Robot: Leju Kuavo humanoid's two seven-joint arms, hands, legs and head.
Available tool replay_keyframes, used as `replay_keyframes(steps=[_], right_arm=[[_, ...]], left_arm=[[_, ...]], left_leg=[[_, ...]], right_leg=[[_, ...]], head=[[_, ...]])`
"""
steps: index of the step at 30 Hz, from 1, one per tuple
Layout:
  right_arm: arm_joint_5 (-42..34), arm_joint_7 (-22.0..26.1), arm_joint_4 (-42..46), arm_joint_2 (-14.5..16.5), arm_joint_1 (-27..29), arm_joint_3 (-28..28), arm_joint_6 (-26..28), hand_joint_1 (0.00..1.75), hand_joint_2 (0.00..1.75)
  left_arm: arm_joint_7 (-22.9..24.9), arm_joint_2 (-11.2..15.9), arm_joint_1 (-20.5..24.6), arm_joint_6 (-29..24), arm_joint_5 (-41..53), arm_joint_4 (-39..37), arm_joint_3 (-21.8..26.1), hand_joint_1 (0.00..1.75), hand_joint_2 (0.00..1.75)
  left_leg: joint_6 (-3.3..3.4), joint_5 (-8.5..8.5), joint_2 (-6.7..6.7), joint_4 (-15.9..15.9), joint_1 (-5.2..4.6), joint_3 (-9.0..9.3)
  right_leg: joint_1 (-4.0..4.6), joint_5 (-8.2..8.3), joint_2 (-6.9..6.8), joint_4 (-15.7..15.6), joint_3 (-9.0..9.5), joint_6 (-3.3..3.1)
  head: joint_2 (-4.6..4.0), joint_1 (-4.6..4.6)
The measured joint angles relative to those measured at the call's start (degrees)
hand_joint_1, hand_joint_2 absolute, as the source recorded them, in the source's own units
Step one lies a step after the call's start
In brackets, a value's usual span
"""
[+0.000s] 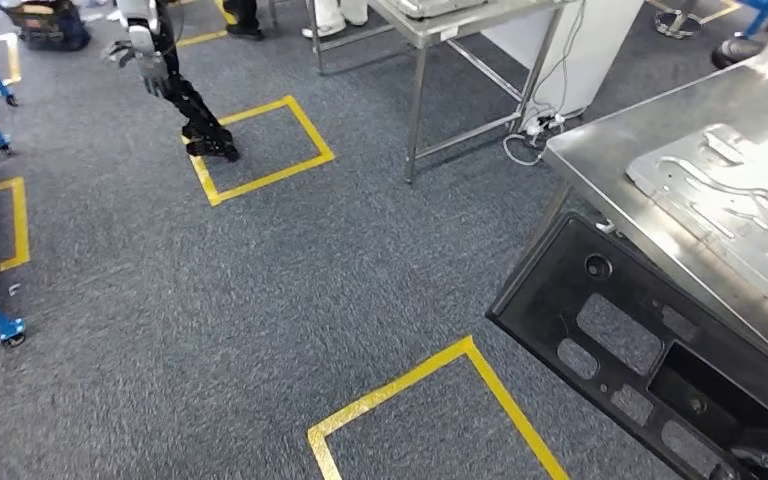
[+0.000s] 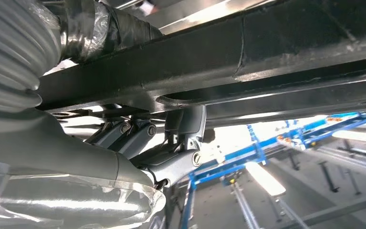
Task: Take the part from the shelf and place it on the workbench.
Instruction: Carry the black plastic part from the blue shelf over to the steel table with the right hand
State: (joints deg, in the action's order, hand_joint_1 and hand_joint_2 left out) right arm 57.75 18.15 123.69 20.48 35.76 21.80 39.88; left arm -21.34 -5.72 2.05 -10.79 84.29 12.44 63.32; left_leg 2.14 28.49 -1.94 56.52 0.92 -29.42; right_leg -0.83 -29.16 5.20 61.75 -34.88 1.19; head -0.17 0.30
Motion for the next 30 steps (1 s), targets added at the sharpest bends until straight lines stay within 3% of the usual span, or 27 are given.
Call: replay_keyframes(steps=[2, 3, 4, 5, 6, 8, 10, 11, 13, 15, 17, 18, 19, 20, 22, 23, 24, 26, 28, 30], right_arm=[[-0.02, 0.08, -0.2, 0.0, -0.03, -0.08, -0.01, 1.75, 1.75], [-0.03, 0.11, -0.34, 0.0, -0.03, -0.14, -0.02, 1.75, 1.75], [-0.03, 0.14, -0.5, 0.0, 0.01, -0.18, -0.02, 1.75, 1.75], [-0.03, 0.16, -0.66, 0.0, 0.05, -0.21, -0.02, 1.75, 1.75], [-0.03, 0.19, -0.79, 0.0, 0.08, -0.22, -0.02, 1.75, 1.75], [-0.02, 0.29, -0.95, 0.0, 0.1, -0.25, -0.02, 1.75, 1.75], [-0.02, 0.39, -1.01, 0.0, 0.16, -0.32, -0.02, 1.75, 1.75], [-0.02, 0.43, -1.05, 0.0, 0.19, -0.36, -0.02, 1.75, 1.75], [-0.01, 0.5, -1.11, 0.0, 0.38, -0.38, -0.01, 1.75, 1.75], [0.0, 0.52, -1.16, 0.01, 0.51, -0.4, 0.01, 1.75, 1.75], [0.02, 0.53, -1.22, 0.02, 0.52, -0.52, 0.03, 1.75, 1.75], [0.03, 0.54, -1.28, 0.02, 0.51, -0.6, 0.03, 1.75, 1.75], [0.03, 0.54, -1.33, 0.02, 0.52, -0.68, 0.03, 1.75, 1.75], [0.03, 0.54, -1.39, 0.02, 0.54, -0.73, 0.03, 1.75, 1.75], [0.02, 0.54, -1.47, 0.03, 0.55, -0.77, 0.03, 1.75, 1.75], [0.02, 0.54, -1.49, 0.03, 0.53, -0.78, 0.03, 1.75, 1.75], [0.02, 0.54, -1.51, 0.03, 0.51, -0.8, 0.03, 1.75, 1.75], [0.02, 0.55, -1.56, 0.04, 0.58, -0.81, 0.03, 1.75, 1.75], [0.02, 0.55, -1.62, 0.04, 0.74, -0.82, 0.04, 1.75, 1.75], [0.02, 0.55, -1.64, 0.04, 0.8, -0.82, 0.05, 1.75, 1.75]], left_arm=[[0.03, -0.01, -0.15, 0.07, 0.05, 0.0, 0.02, 0.0, 1.75], [0.07, -0.01, -0.26, 0.11, 0.07, 0.0, 0.04, 0.0, 1.75], [0.1, 0.0, -0.33, 0.15, 0.09, 0.0, 0.05, 0.0, 1.75], [0.14, 0.0, -0.34, 0.17, 0.1, 0.0, 0.06, 0.0, 1.75], [0.16, 0.0, -0.29, 0.2, 0.1, 0.0, 0.06, 0.0, 1.75], [0.17, -0.01, -0.16, 0.28, 0.12, 0.0, 0.06, 0.0, 1.75], [0.19, -0.01, -0.06, 0.34, 0.14, 0.0, 0.06, 0.0, 1.75], [0.19, -0.01, 0.04, 0.36, 0.16, 0.0, 0.06, 0.0, 1.75], [0.2, -0.02, 0.32, 0.38, 0.23, 0.0, 0.06, 0.0, 1.75], [0.17, -0.05, 0.44, 0.4, 0.28, 0.0, 0.06, 0.0, 1.75], [0.19, -0.07, 0.25, 0.42, 0.29, 0.0, 0.06, 0.0, 1.75], [0.21, -0.05, 0.1, 0.42, 0.28, 0.0, 0.06, 0.0, 1.75], [0.24, -0.03, -0.04, 0.42, 0.28, 0.0, 0.06, 0.0, 1.75], [0.25, -0.02, -0.12, 0.41, 0.27, 0.0, 0.06, 0.0, 1.75], [0.25, -0.01, -0.13, 0.41, 0.28, 0.0, 0.06, 0.0, 1.75], [0.25, 0.02, -0.11, 0.41, 0.28, 0.0, 0.06, 0.0, 1.75], [0.25, 0.03, -0.11, 0.41, 0.28, 0.0, 0.07, 0.0, 1.75], [0.26, 0.07, -0.08, 0.41, 0.27, 0.0, 0.07, 0.0, 1.75], [0.26, 0.05, 0.05, 0.41, 0.28, 0.0, 0.07, 0.0, 1.75], [0.24, 0.0, 0.18, 0.41, 0.29, 0.0, 0.06, 0.0, 1.75]], left_leg=[[0.42, -0.15, 1.88, -0.29, -0.16, 0.0], [0.45, -0.08, 2.88, -0.28, -0.26, -0.05], [0.44, 0.02, 3.85, -0.26, -0.33, -0.08], [0.37, 0.14, 4.76, -0.22, -0.36, -0.08], [0.23, 0.29, 5.57, -0.17, -0.36, -0.03], [-0.24, 0.76, 6.97, 0.05, -0.48, 0.38], [-0.91, 1.31, 8.05, 0.25, -0.68, 0.97], [-1.25, 1.5, 8.58, 0.27, -0.76, 1.22], [-1.89, 1.85, 9.32, 0.35, -0.6, 1.69], [-2.38, 3.82, 7.01, 2.88, -0.31, 0.88], [-2.65, 7.67, 3.52, 9.89, -0.14, -2.34], [-2.73, 9.23, 2.72, 13.85, -0.13, -4.31], [-2.73, 9.76, 2.39, 16.56, -0.14, -5.82], [-2.67, 9.04, 2.24, 17.18, -0.15, -6.45], [-2.37, 4.58, 1.44, 11.66, -0.14, -4.63], [-2.15, 2.57, -0.15, 7.6, -0.1, -3.07], [-1.95, 1.25, -1.55, 4.32, -0.07, -1.86], [-1.54, 0.84, -3.14, 1.74, -0.22, -0.95], [-0.91, 0.54, -1.74, 1.27, -0.29, -0.7], [-0.03, 0.05, -0.18, 0.5, -0.07, -0.35]], right_leg=[[-0.04, -3.84, -3.69, 6.87, -3.36, 0.24], [-0.16, -5.3, -4.4, 10.35, -5.04, 0.46], [-0.3, -5.83, -4.72, 12.45, -6.02, 0.65], [-0.42, -5.26, -4.93, 12.49, -5.93, 0.79], [-0.5, -3.77, -5.29, 10.26, -4.59, 0.87], [-0.39, -0.34, -7.77, 2.12, 0.22, 0.68], [-0.04, 0.93, -9.74, -2.92, 3.13, 0.12], [0.17, 0.78, -9.76, -3.28, 3.25, -0.18], [0.18, 1.0, -8.23, -3.52, 3.15, -0.87], [-0.12, 1.46, -6.86, -4.04, 3.28, -1.68], [-0.22, 1.66, -5.49, -4.23, 3.32, -2.16], [-0.13, 1.66, -4.68, -4.19, 3.28, -2.23], [-0.04, 1.64, -3.81, -4.14, 3.31, -2.28], [0.03, 1.61, -2.9, -4.06, 3.36, -2.27], [0.06, 1.47, -1.13, -3.8, 3.51, -2.16], [0.07, 1.35, -0.34, -3.59, 3.48, -2.01], [0.07, 1.24, 0.42, -3.32, 3.33, -1.77], [-0.12, 1.26, 1.81, -3.08, 2.81, -1.06], [-0.31, 1.46, 2.82, -3.2, 2.5, -0.25], [-0.15, 0.3, 0.19, -1.62, 1.69, 0.26]], head=[[0.0, 0.08], [0.0, 0.07], [0.0, 0.06], [0.0, 0.07], [0.0, 0.07], [0.0, 0.06], [-0.01, 0.04], [-0.01, 0.03], [-0.01, 0.02], [0.0, 0.01], [0.0, -0.01], [0.0, -0.02], [0.0, -0.02], [0.0, -0.02], [0.0, -0.01], [0.0, -0.01], [0.0, 0.0], [0.0, 0.0], [0.0, -0.01], [0.0, 0.05]])
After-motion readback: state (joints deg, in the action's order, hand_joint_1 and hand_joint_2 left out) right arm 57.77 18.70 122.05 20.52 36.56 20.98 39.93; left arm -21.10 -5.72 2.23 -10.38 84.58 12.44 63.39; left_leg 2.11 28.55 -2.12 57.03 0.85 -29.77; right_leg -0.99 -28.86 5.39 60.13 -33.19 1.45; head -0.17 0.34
